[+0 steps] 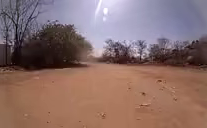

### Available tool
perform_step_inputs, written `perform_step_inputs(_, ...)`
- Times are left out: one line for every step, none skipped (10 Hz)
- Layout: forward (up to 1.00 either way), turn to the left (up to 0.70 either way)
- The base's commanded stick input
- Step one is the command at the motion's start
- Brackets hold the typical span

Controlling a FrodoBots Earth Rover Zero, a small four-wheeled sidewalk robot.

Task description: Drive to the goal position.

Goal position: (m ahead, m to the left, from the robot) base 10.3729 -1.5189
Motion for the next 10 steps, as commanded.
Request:
perform_step_inputs(1.00,0.00)
perform_step_inputs(1.00,0.00)
perform_step_inputs(1.00,0.00)
perform_step_inputs(1.00,0.00)
perform_step_inputs(1.00,0.00)
perform_step_inputs(1.00,0.00)
perform_step_inputs(1.00,0.00)
perform_step_inputs(1.00,0.00)
perform_step_inputs(1.00,0.00)
perform_step_inputs(1.00,0.00)
